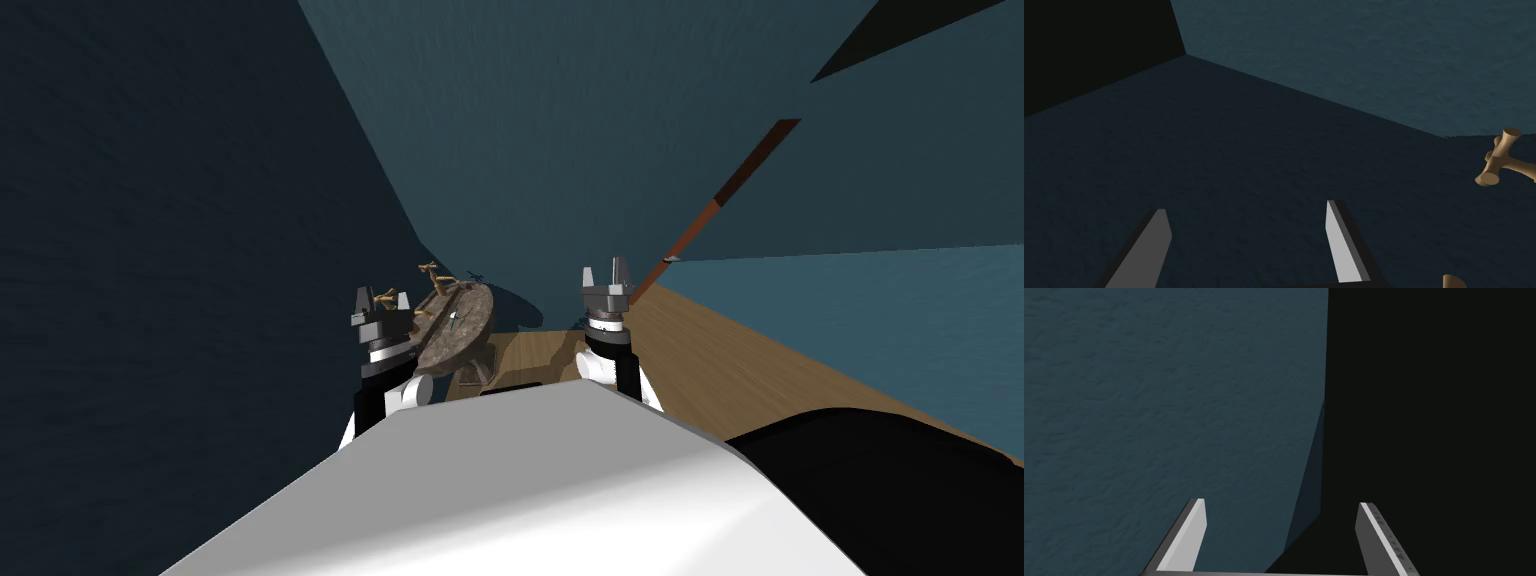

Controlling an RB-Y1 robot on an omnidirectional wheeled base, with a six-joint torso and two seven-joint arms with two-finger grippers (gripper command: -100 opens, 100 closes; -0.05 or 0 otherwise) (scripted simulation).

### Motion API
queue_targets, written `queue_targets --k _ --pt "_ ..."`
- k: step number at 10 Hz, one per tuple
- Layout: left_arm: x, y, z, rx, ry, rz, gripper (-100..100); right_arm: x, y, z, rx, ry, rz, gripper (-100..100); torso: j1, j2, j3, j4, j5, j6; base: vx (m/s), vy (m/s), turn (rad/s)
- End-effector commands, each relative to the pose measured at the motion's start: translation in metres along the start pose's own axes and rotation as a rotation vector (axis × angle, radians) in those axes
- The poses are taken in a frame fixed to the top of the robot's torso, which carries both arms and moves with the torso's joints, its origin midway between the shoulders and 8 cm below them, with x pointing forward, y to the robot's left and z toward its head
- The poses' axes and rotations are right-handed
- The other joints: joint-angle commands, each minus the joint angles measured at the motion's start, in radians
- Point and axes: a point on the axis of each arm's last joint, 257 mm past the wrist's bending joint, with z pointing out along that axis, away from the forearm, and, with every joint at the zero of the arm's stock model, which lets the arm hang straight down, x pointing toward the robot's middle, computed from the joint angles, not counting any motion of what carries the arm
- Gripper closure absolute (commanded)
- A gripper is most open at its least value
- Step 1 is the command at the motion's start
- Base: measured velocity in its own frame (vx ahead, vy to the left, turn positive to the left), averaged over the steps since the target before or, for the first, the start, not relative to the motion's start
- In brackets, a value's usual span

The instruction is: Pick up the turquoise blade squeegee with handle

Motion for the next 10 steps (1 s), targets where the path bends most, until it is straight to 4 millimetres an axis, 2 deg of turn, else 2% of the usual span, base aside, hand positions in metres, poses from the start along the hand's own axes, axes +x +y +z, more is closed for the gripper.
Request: queue_targets --k 1,5,10 --pt "0.002 0.004 0.000 -0.015 0.033 0.010 -100 0.000 0.000 0.000 0.000 0.000 0.000 0 0.000 0.000 0.000 0.000 0.000 0.000 0.011 -0.021 0.034" --pt "-0.001 0.023 0.000 -0.088 0.098 0.022 -100 0.000 0.000 0.000 0.000 0.000 0.000 0 -0.005 -0.002 -0.001 0.000 -0.001 0.000 0.027 -0.066 0.081" --pt "-0.026 0.059 -0.003 -0.221 0.086 -0.012 -100 0.000 0.000 0.000 0.000 0.000 0.000 0 -0.008 -0.003 -0.002 -0.001 -0.002 0.000 0.045 -0.119 0.126"
